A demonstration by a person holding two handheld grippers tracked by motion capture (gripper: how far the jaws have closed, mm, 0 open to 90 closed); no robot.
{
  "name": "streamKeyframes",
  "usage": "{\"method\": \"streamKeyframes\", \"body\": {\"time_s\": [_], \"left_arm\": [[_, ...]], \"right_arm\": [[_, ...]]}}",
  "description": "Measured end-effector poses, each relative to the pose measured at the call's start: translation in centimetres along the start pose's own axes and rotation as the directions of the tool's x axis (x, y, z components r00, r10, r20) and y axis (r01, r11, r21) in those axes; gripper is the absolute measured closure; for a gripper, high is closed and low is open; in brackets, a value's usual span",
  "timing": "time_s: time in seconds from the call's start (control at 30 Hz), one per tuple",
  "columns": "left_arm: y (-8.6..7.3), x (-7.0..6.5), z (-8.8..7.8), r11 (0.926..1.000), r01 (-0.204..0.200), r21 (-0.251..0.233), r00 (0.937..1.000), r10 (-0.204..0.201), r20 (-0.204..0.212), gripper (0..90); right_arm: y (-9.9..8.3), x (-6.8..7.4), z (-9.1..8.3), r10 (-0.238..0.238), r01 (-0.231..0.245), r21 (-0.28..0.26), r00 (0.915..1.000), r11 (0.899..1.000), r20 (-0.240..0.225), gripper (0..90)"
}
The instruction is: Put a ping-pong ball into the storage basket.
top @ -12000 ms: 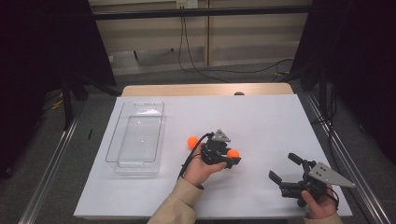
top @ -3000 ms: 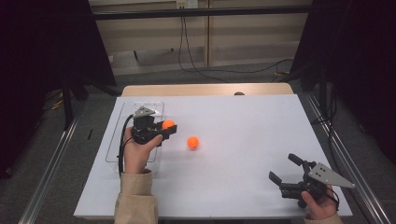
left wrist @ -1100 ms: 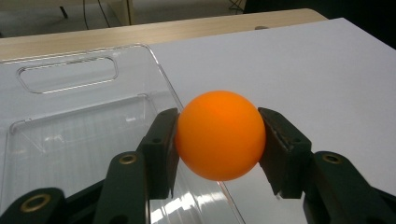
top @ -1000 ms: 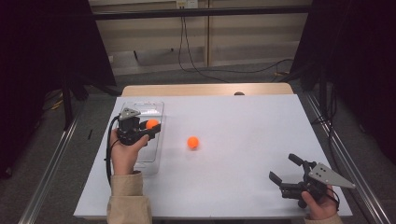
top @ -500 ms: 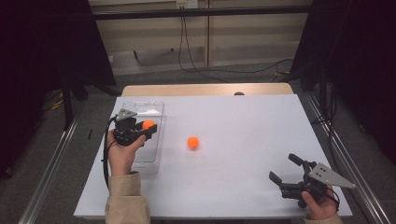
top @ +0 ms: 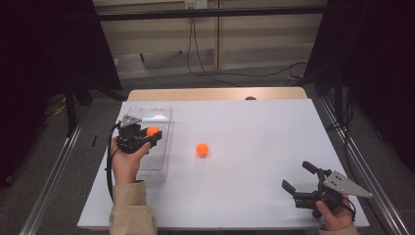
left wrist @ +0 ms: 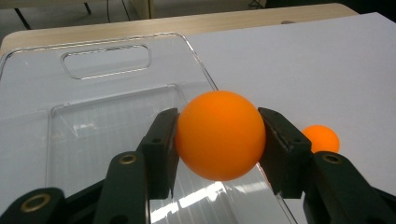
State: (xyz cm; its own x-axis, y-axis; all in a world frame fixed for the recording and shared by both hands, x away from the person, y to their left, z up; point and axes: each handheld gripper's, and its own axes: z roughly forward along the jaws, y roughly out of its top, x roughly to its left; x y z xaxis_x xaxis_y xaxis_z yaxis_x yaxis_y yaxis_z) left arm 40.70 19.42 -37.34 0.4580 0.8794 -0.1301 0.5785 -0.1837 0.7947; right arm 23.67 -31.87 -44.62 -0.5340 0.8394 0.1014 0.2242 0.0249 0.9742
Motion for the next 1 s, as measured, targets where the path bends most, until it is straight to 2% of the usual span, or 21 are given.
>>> {"method": "streamKeyframes", "body": {"time_s": [0.17, 0.4, 0.6, 0.67, 1.0], "left_arm": [[-0.17, 0.30, 0.00, 1.0000, 0.000, 0.006, 0.9999, 0.000, -0.013, 50.9], [-0.56, 0.79, 0.21, 0.9998, 0.019, 0.010, 0.9996, -0.019, -0.020, 50.9], [-0.59, 0.84, 0.17, 0.9998, 0.005, 0.021, 0.9988, -0.004, -0.049, 50.9], [-0.60, 0.85, 0.19, 0.9998, 0.008, 0.017, 0.9991, -0.007, -0.043, 50.9], [-0.71, 1.03, 0.17, 0.9996, 0.003, 0.027, 0.9975, -0.001, -0.070, 50.8]], "right_arm": [[-0.01, 0.00, 0.01, -0.002, 0.002, 0.001, 1.0000, 1.000, 0.000, 0.7], [0.00, 0.00, 0.02, -0.002, 0.002, 0.001, 1.0000, 1.000, -0.001, 0.7], [0.00, 0.01, 0.01, -0.003, 0.003, 0.001, 1.0000, 1.000, -0.001, 0.7], [0.00, 0.01, 0.00, -0.003, 0.003, 0.001, 1.0000, 1.000, -0.001, 0.7], [0.00, 0.01, 0.00, -0.003, 0.003, 0.001, 1.0000, 1.000, -0.001, 0.7]]}}
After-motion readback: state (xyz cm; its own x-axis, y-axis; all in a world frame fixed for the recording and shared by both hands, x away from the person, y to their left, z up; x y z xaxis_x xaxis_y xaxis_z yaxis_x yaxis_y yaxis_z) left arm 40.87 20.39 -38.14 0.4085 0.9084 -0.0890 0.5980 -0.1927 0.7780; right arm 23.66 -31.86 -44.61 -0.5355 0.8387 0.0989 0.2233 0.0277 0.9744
